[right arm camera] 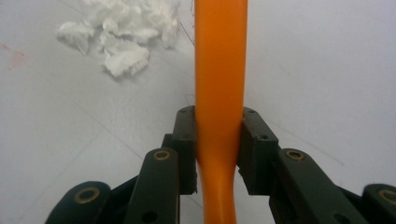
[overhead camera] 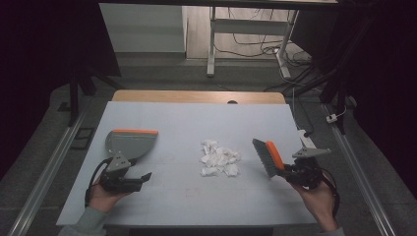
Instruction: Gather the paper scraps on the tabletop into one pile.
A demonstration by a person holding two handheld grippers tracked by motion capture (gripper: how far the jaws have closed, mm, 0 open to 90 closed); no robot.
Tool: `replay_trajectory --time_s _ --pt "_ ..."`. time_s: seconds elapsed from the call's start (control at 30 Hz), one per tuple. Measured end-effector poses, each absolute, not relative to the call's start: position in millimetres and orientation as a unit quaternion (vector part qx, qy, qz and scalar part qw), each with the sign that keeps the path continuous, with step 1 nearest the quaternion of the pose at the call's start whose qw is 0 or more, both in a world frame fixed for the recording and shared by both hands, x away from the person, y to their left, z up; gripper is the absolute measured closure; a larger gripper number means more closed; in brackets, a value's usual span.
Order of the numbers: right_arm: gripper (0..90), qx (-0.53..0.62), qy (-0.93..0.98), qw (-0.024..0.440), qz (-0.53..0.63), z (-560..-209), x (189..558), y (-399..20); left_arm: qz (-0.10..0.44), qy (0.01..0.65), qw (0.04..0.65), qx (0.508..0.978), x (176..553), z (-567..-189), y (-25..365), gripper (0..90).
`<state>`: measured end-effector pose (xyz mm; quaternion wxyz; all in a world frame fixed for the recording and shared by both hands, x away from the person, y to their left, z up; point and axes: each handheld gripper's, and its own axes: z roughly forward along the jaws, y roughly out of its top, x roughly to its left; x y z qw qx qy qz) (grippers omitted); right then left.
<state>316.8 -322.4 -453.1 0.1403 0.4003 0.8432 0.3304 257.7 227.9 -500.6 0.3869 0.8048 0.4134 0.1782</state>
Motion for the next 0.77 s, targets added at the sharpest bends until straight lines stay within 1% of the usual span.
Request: replay_trajectory --time_s 0.17,0.43,0.77 --pt "70.6 0.408 0.840 0.129 0.334 -458.0 316.6 -329.1 0.178 0.414 0.387 0.804 257.4 -499.7 228.2 24.9" --pt "70.6 0.399 0.842 0.139 0.335 -458.5 316.0 -326.2 0.177 0.415 0.388 0.804 256.3 -500.2 229.6 24.9" --pt "70.6 0.394 0.837 0.137 0.354 -455.7 315.0 -324.0 0.176 0.417 0.386 0.804 254.7 -500.3 230.6 24.7"
